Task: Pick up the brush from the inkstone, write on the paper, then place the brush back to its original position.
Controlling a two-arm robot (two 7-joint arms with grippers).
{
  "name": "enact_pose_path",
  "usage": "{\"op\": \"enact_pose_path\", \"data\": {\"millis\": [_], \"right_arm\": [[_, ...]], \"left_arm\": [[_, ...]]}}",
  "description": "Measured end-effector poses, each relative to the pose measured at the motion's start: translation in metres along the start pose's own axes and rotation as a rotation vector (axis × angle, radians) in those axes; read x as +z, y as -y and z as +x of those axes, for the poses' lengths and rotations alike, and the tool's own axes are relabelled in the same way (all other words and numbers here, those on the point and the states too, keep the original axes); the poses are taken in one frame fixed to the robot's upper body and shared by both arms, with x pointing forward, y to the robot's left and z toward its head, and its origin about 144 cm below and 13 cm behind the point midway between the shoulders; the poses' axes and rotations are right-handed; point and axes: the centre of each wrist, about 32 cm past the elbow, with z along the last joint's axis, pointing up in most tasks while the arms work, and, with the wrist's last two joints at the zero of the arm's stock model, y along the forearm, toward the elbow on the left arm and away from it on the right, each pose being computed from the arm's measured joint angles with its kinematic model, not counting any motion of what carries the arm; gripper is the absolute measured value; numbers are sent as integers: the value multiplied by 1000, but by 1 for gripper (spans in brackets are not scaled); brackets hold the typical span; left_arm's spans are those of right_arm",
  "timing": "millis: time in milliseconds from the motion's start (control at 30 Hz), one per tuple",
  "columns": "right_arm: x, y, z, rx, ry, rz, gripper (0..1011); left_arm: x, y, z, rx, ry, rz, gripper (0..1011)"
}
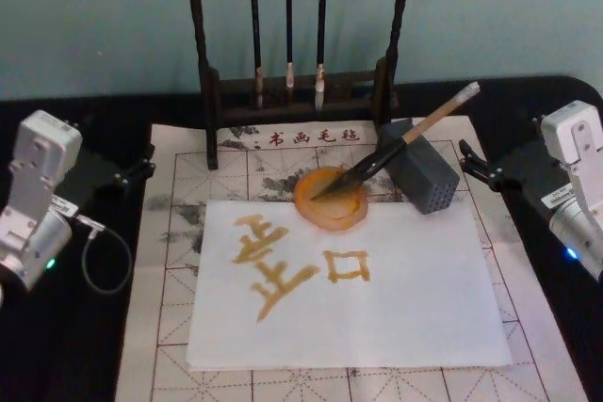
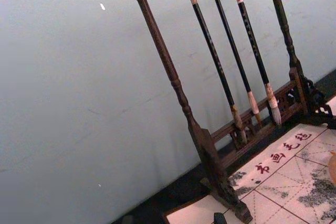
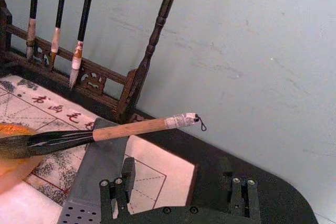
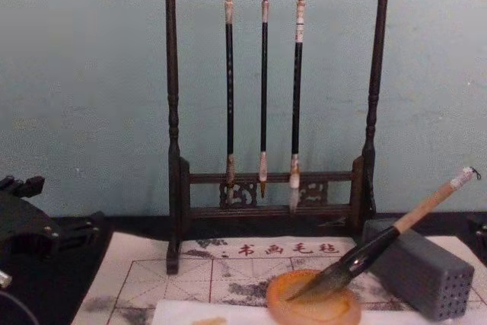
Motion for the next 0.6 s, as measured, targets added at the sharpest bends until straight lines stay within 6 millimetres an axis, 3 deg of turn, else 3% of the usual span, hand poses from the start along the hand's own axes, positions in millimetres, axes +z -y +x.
{"op": "enact_pose_path", "data": {"millis": [600], "right_arm": [[0,0,0,0,0,0,1002]], "left_arm": [[0,0,0,0,0,0,1001]]}}
